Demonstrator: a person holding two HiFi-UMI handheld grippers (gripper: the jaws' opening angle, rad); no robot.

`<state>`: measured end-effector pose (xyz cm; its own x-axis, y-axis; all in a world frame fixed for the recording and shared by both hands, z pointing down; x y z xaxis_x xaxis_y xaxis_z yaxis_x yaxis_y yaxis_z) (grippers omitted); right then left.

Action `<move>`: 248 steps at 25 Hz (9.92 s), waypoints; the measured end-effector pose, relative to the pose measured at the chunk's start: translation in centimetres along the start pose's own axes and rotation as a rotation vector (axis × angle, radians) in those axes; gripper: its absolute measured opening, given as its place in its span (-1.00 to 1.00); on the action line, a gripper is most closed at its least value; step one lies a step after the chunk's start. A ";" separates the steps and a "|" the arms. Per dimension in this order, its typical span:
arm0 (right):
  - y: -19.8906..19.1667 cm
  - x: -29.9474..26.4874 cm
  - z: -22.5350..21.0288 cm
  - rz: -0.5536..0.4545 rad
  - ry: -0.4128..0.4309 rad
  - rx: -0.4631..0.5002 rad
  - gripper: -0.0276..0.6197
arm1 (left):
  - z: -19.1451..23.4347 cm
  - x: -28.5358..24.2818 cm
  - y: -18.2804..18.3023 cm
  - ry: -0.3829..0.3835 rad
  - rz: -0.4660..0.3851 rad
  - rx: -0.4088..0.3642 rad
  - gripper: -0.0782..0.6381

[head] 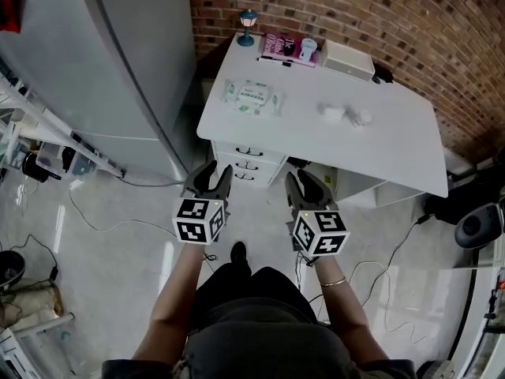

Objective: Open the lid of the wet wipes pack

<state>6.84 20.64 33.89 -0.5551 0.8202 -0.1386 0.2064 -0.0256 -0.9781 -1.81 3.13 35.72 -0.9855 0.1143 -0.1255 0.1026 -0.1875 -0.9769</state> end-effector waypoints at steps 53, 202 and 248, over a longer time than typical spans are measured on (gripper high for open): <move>2.7 -27.1 -3.9 0.198 0.495 0.371 -0.55 | 8.1 -15.2 -0.6 0.309 0.062 0.067 -0.34; -0.6 -38.8 -6.3 0.661 0.680 0.766 -0.87 | 6.9 -28.2 -8.0 0.033 0.474 -0.231 -0.36; -2.9 -44.5 -10.2 0.691 0.589 0.674 -0.80 | 7.0 -28.2 -7.9 0.032 0.473 -0.225 -0.36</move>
<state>39.22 -9.94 44.45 0.0122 0.6477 -0.7618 -0.2535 -0.7350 -0.6289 24.27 -5.43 48.20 -0.8201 0.0982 -0.5637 0.5655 -0.0120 -0.8247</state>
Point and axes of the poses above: the fingertips, and each gripper's own axes: x backward along the fingers, z to its left, y out of its top, the point moved 3 cm from there along x, backward along the fingers, and after that the axes turned 10 degrees about -z, right-handed, at the moved point
